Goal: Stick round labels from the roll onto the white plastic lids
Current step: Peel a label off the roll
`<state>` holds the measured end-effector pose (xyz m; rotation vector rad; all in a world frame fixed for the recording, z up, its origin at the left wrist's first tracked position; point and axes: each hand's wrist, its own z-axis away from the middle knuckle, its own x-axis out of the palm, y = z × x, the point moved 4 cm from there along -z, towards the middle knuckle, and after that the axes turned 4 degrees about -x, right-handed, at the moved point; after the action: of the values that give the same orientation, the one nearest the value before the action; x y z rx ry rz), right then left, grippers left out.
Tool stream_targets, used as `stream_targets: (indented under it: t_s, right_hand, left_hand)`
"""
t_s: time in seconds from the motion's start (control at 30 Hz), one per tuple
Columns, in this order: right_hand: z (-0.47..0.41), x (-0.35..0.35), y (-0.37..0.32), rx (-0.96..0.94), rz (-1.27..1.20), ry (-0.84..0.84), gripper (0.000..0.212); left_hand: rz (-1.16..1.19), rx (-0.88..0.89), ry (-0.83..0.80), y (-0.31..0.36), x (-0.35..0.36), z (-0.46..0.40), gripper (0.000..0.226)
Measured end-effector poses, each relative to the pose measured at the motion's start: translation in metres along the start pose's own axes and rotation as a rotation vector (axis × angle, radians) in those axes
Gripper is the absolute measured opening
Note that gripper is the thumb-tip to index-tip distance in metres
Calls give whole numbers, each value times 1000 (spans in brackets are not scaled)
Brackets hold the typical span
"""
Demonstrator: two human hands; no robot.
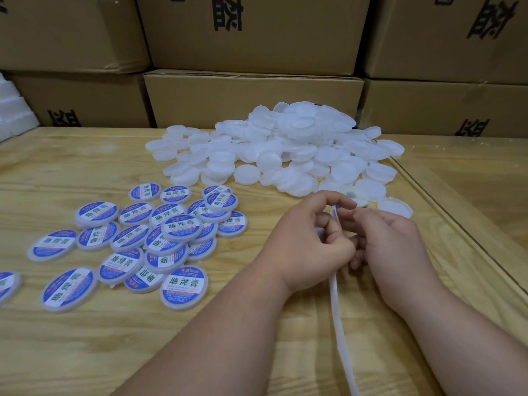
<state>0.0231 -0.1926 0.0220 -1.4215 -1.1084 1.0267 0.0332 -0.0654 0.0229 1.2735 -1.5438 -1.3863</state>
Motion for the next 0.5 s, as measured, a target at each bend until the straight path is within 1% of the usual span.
stream_targets:
  t_s: [0.13,0.2,0.3,0.37,0.5]
  right_hand:
    - [0,-1,2,4,22,-33,28]
    - [0,-1,2,2,42,-71,32]
    - [2,0,-1,-17,77,-100,23]
    - [2,-1,-2,-32,119,-87,20]
    - [1,-2,-1,-19,140,-71,15]
  left_hand:
    - [17,0,-42,2,1,1,39]
    - [56,-15,-10,2,0,-1,40]
    - [3,-33,77,-3,-5,-6,45]
    - [-32,-34,92,-5,-6,-8,48]
    - [-32,-34,126,-5,-5,-8,43]
